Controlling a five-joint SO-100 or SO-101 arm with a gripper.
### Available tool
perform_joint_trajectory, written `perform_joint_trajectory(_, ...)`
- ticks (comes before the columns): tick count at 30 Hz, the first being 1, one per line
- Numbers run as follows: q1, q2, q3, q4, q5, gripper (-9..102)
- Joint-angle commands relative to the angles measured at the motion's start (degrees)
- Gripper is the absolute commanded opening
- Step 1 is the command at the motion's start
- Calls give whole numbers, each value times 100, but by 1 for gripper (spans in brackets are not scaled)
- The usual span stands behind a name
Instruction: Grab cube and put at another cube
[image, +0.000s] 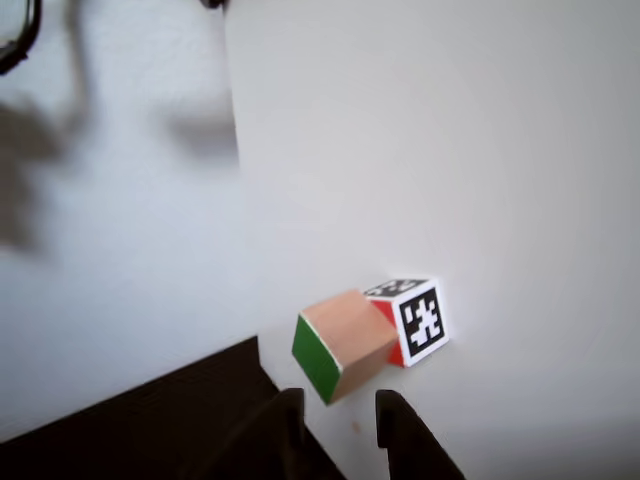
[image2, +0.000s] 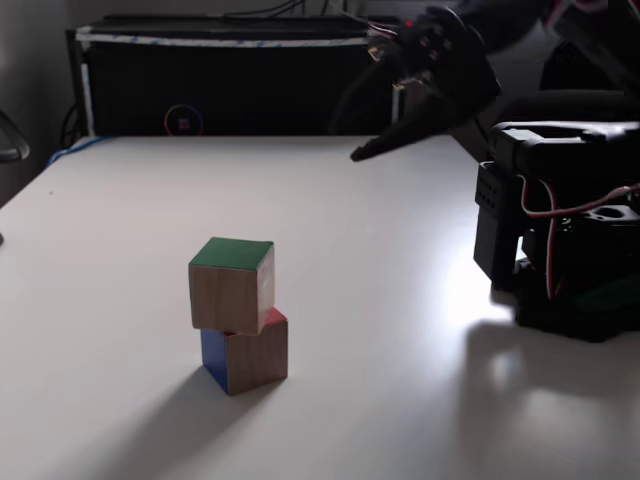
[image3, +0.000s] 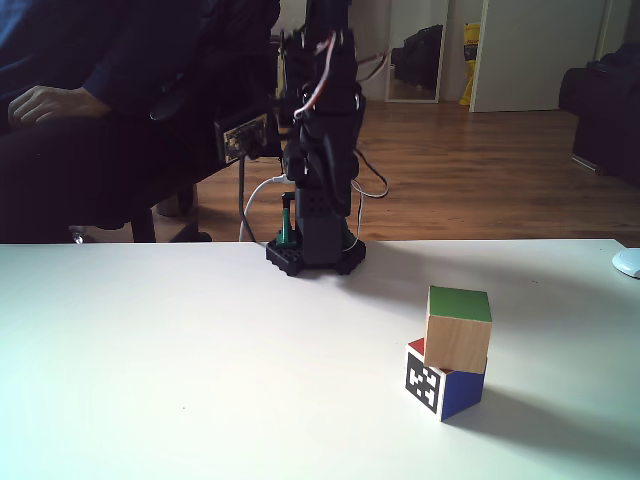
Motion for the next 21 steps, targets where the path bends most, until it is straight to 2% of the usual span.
perform_joint_trajectory(1,158,483,448,-44,-70,2)
perform_joint_trajectory(12,501,712,1758,-114,-343,0)
perform_joint_trajectory(18,598,712,2716,-466,-712,0)
perform_joint_trajectory(21,703,712,2733,-475,-686,0)
